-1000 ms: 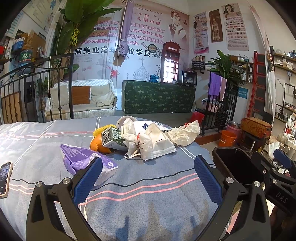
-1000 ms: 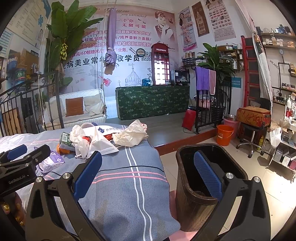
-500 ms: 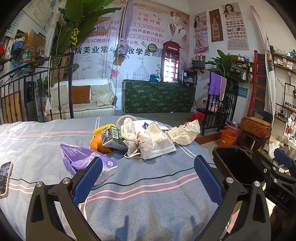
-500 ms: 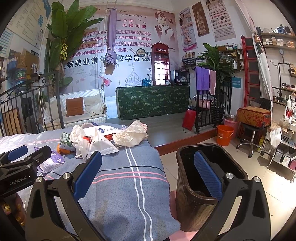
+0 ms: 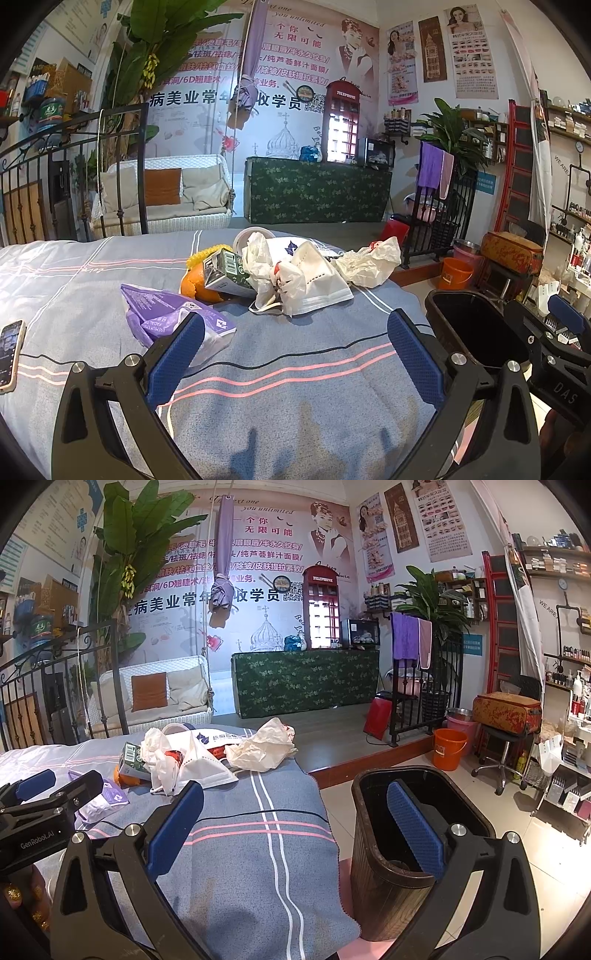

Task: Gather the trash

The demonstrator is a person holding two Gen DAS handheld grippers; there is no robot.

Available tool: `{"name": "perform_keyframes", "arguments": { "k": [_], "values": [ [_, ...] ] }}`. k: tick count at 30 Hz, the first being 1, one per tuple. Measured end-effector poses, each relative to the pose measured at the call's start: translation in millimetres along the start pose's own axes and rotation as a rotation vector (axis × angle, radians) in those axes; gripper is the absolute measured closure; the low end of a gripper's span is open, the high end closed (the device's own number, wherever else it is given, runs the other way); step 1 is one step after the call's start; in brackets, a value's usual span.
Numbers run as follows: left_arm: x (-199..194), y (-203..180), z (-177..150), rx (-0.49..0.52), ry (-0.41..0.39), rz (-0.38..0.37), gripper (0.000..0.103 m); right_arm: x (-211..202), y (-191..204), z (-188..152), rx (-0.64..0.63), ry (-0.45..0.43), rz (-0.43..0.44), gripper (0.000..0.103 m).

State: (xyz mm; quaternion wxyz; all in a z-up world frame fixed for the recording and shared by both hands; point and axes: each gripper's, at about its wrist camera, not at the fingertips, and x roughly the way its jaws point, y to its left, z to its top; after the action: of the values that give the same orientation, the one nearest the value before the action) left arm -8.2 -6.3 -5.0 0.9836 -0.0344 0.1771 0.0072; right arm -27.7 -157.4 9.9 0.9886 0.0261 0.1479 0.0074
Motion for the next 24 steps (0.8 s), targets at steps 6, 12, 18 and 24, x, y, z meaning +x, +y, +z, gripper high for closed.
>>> {"name": "perform_keyframes", "arguments": {
  "k": [6, 12, 18, 24],
  "values": [
    [0.2, 0.6, -3.3, -0.001, 0.001, 0.0, 0.005, 0.6, 0.1, 0.0, -0.001, 0.002, 0.0, 0.005],
    [0.0, 0.8, -4.9, -0.002, 0.003, 0.002, 0.005, 1.5, 0.3, 0.7, -0.003, 0.005, 0.003, 0.005],
    [3.2, 0.6, -3.9, 0.0, 0.007, 0.002, 0.005, 2.7, 0.4, 1.6, -0.003, 0.006, 0.003, 0.005],
    [3.8, 0.9, -5.1, 0.0, 0.009, 0.003, 0.005, 4.5, 0.5, 1.4, -0.004, 0.013, 0.004, 0.005]
  ]
}}
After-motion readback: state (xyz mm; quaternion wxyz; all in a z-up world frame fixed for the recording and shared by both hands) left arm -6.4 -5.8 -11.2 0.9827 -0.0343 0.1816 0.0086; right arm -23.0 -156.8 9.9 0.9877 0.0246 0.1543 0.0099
